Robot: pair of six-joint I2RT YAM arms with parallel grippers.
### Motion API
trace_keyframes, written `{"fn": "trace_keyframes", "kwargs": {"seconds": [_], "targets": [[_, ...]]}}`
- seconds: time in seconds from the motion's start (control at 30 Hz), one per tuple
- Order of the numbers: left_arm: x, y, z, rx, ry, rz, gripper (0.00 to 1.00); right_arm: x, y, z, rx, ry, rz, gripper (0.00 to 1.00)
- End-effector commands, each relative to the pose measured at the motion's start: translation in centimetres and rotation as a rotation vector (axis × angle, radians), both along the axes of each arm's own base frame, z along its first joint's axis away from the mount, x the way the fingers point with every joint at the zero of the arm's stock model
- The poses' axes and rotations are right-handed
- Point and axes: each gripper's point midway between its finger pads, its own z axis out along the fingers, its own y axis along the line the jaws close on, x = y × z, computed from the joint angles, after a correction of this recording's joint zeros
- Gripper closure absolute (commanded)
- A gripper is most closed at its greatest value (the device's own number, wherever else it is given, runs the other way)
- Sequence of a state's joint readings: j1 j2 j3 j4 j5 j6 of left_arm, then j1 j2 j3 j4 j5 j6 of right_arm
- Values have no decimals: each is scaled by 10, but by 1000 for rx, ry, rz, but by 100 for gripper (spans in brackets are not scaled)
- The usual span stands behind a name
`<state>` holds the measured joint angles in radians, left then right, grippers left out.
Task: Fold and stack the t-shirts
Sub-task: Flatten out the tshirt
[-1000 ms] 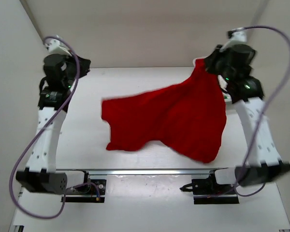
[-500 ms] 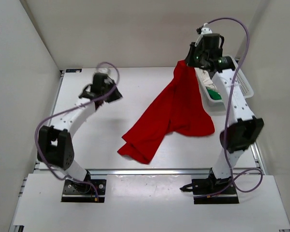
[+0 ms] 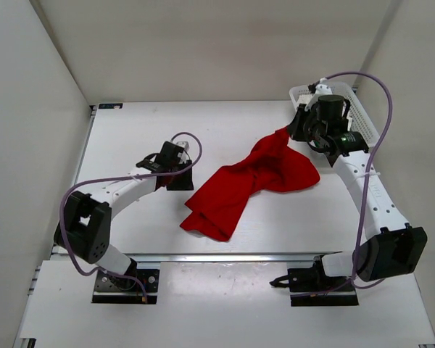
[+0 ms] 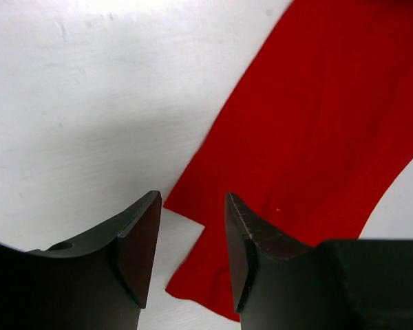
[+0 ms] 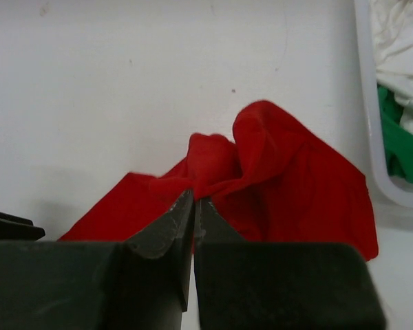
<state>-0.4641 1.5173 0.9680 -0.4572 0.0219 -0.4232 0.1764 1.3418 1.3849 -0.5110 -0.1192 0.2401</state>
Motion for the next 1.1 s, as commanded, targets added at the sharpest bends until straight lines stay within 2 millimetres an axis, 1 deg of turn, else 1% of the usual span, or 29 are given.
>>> {"fn": "trace_keyframes", "kwargs": {"seconds": [0.0, 0.03, 0.07, 0.1, 0.17, 0.27, 0.33, 0.4, 0.43, 0.47, 0.5, 0.53, 0.57, 0.6, 0.67, 0.7, 0.77, 0.8, 0.83, 0.87, 0.9, 0.93, 0.97, 1.0, 1.03, 1.07], "targets": [[-24, 8, -22, 88, 79, -68, 47, -2, 5, 16, 46, -78, 6, 100], [-30, 8, -30, 89, 102, -75, 47, -5, 5, 13, 49, -75, 9, 100], [-33, 10, -36, 100, 121, -76, 47, -9, 5, 12, 54, -74, 7, 100], [-33, 13, -40, 105, 130, -66, 49, -10, 6, 5, 56, -64, 9, 100], [-33, 14, -41, 88, 139, -58, 50, -15, 10, 4, 65, -66, 24, 100], [-28, 17, -38, 93, 105, -28, 48, -19, 14, 0, 67, -61, 42, 100], [-27, 12, -41, 70, 125, -37, 48, -22, 17, -7, 69, -45, 51, 100], [-30, 7, -47, 75, 155, -53, 47, -25, 20, -4, 77, -58, 64, 100], [-29, 1, -47, 69, 146, -58, 47, -25, 20, -6, 80, -52, 62, 100], [-32, -5, -51, 59, 157, -74, 47, -26, 20, -6, 73, -54, 62, 100], [-38, -7, -56, 53, 179, -82, 47, -27, 22, -9, 71, -44, 71, 100], [-38, -10, -57, 53, 171, -86, 47, -26, 21, -12, 66, -40, 61, 100], [-39, -11, -62, 46, 172, -79, 48, -27, 22, -10, 59, -53, 65, 100], [-41, -10, -67, 47, 185, -79, 48, -27, 21, -18, 56, -35, 63, 100], [-35, -9, -70, 36, 188, -55, 52, -31, 22, -11, 81, -59, 77, 100], [-37, -8, -74, 41, 198, -47, 54, -32, 24, -13, 85, -56, 81, 100], [-31, -12, -72, 26, 173, -45, 66, -32, 23, -14, 70, -57, 76, 100], [-30, -10, -72, 38, 168, -44, 70, -34, 21, -12, 65, -64, 69, 100], [-31, -10, -72, 44, 167, -37, 80, -36, 24, -9, 61, -67, 78, 100], [-28, -11, -69, 41, 151, -31, 87, -35, 22, -9, 67, -70, 71, 100], [-28, -8, -68, 43, 147, -22, 90, -36, 21, -10, 67, -70, 68, 100], [-26, -9, -62, 32, 130, -21, 96, -36, 25, -11, 72, -65, 78, 100], [-20, -7, -51, 14, 99, -7, 100, -38, 25, -9, 72, -66, 78, 100], [-16, -7, -43, -2, 83, -2, 100, -42, 25, -6, 68, -69, 78, 100], [-9, -7, -24, -31, 37, 5, 100, -47, 30, -2, 64, -77, 85, 100], [-7, -5, -16, -41, 27, 8, 100, -52, 30, 3, 29, -85, 81, 100]]}}
